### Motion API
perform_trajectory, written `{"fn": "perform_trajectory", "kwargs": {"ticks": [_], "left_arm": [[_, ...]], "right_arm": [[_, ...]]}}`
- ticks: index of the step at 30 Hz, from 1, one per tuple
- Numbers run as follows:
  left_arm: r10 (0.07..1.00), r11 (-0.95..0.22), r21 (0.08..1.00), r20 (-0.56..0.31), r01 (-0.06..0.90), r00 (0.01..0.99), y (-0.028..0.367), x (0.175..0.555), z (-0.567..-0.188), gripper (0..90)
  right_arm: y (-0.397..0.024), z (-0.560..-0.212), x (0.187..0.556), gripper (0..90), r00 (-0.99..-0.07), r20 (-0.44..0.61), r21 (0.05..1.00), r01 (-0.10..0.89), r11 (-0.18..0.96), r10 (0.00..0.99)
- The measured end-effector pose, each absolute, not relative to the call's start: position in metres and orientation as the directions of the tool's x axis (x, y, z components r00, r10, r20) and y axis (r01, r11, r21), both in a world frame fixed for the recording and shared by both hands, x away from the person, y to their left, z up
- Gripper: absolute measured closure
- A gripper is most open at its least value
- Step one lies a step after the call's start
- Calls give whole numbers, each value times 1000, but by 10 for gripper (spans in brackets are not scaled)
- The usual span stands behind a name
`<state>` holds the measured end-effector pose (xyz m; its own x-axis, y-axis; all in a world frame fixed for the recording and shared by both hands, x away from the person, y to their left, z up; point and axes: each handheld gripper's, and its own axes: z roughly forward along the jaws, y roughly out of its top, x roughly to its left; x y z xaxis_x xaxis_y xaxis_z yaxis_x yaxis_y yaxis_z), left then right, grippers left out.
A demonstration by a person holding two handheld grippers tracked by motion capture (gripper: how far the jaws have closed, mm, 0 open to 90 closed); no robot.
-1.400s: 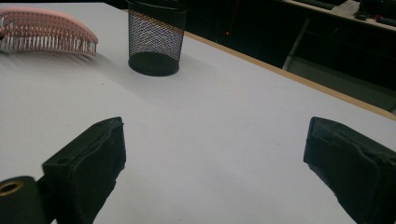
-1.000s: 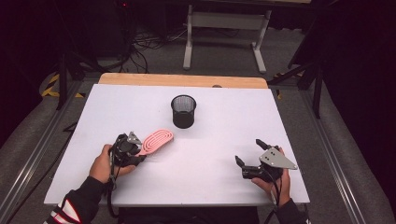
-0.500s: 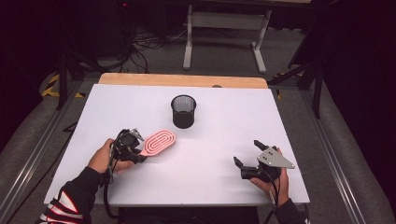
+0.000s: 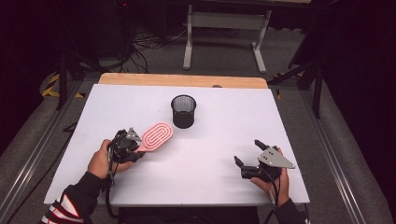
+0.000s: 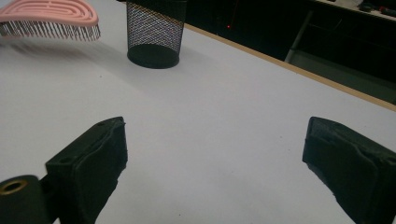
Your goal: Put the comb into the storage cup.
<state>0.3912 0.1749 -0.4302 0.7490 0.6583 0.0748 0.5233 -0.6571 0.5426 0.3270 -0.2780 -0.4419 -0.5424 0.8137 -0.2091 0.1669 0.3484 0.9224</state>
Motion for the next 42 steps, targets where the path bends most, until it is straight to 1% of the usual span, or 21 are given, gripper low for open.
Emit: {"fn": "perform_trajectory", "kwargs": {"ticks": [4, 7, 10, 11, 15, 19, 24, 25, 32, 38, 42], "left_arm": [[670, -640, 587, 110, 496, 734, 172, 385, -425, 697], [673, -630, 627, 147, 458, 725, 170, 379, -421, 697], [676, -623, 645, 157, 444, 720, 169, 377, -418, 698], [675, -617, 668, 178, 415, 716, 168, 374, -416, 698], [684, -588, 714, 187, 380, 706, 167, 370, -415, 698], [678, -579, 744, 213, 333, 703, 165, 366, -415, 698], [679, -561, 771, 222, 301, 699, 162, 363, -416, 698], [681, -560, 777, 234, 288, 694, 161, 363, -416, 698], [686, -534, 809, 245, 245, 685, 152, 360, -421, 698], [677, -533, 817, 256, 219, 690, 145, 357, -425, 698], [676, -528, 824, 260, 206, 690, 142, 355, -427, 698]], "right_arm": [[-278, -441, 328, 72, -537, -204, 926, 165, 339, 819], [-277, -439, 328, 72, -536, -203, 928, 161, 335, 819], [-276, -438, 330, 72, -536, -198, 931, 160, 329, 821], [-276, -437, 331, 73, -533, -193, 932, 162, 323, 823], [-274, -433, 334, 73, -538, -165, 940, 167, 297, 827], [-270, -428, 339, 70, -544, -148, 944, 170, 281, 826], [-263, -422, 343, 64, -560, -140, 947, 164, 275, 817], [-261, -420, 344, 61, -567, -133, 948, 166, 270, 813], [-245, -409, 350, 62, -619, -79, 958, 169, 231, 781], [-227, -403, 359, 63, -672, -17, 961, 195, 198, 741], [-214, -401, 363, 62, -693, 10, 955, 219, 198, 721]]}}
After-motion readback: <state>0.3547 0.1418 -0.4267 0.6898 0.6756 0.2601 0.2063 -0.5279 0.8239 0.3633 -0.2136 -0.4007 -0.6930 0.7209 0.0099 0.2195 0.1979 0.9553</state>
